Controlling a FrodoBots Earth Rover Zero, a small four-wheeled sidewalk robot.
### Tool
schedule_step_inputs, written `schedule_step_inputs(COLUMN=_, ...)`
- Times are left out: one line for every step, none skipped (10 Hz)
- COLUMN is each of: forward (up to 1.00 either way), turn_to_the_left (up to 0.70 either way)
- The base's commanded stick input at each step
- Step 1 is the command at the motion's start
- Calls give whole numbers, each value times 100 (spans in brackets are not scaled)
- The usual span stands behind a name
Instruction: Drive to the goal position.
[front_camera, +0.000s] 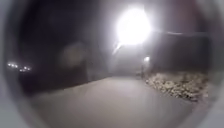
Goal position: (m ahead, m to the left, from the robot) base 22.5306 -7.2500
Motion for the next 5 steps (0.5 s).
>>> schedule_step_inputs(forward=100, turn_to_the_left=0)
schedule_step_inputs(forward=100, turn_to_the_left=-2)
schedule_step_inputs(forward=100, turn_to_the_left=-2)
schedule_step_inputs(forward=100, turn_to_the_left=-3)
schedule_step_inputs(forward=100, turn_to_the_left=-4)
